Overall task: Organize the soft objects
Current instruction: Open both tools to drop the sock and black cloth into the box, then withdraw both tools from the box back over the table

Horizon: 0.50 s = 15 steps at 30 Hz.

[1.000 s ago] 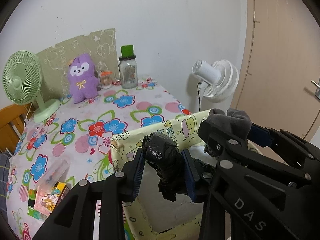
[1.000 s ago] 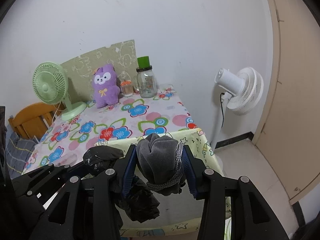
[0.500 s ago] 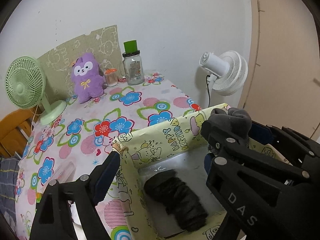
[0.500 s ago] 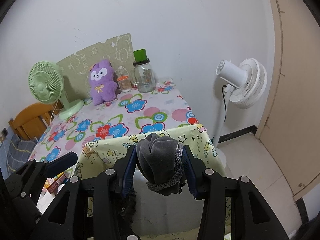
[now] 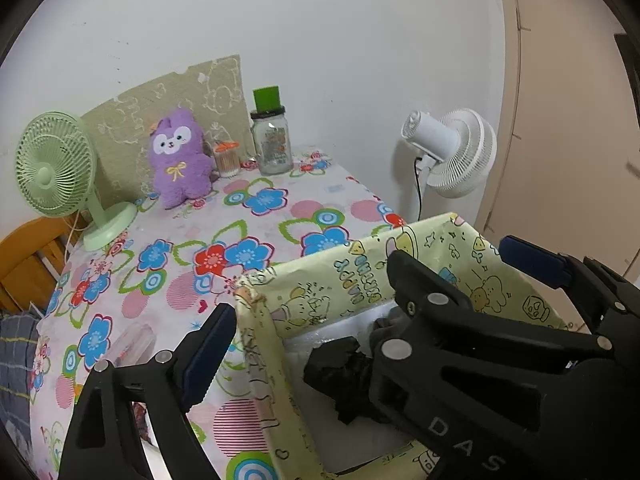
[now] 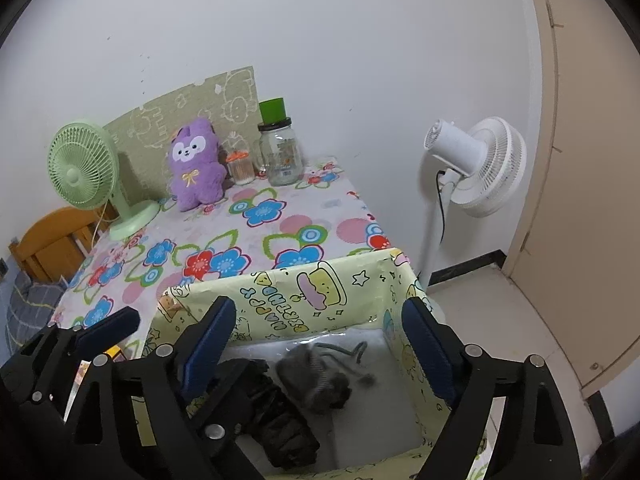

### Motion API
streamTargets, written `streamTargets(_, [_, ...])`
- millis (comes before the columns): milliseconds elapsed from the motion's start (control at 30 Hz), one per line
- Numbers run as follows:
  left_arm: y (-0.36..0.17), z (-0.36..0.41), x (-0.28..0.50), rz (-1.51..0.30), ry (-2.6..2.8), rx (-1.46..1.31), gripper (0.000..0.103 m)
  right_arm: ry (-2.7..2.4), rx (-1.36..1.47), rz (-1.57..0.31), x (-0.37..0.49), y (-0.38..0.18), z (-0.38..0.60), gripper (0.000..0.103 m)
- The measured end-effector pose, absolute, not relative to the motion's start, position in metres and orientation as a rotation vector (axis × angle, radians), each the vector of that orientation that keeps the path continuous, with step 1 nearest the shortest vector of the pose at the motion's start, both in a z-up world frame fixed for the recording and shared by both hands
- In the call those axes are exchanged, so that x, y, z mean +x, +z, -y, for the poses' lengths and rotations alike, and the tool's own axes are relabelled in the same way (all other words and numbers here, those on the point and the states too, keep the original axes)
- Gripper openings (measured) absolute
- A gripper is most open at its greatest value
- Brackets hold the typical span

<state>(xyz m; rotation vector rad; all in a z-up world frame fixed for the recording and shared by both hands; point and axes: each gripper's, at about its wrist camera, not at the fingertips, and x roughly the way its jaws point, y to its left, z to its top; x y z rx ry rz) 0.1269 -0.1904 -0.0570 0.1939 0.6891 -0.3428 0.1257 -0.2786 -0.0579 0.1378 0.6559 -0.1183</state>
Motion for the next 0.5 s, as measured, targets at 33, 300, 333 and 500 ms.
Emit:
streamTargets(33, [-0.056,0.189,0.125,-0.683,-0.342,0.192,0.091,-0.120,0.136,-0.654,0.125,-0.057,0.278,0.089])
streamTargets(300, [-0.043,0.175,0.110,-0.650,-0.350,0.169,0.099,-0.131,0.107,-0.611,0.107,-0.040,0.265,0.090])
streamTargets(333, [-0.042,0.173,0.108,-0.638,-0.343,0.168,0.101,-0.134,0.102,-0.607,0.105,-0.039,0.263,0.091])
streamTargets(500, [-0.037,0.163,0.098,-0.618,-0.344,0.160,0.102,-0.147,0.080,-0.567,0.092,-0.030,0.250,0.097])
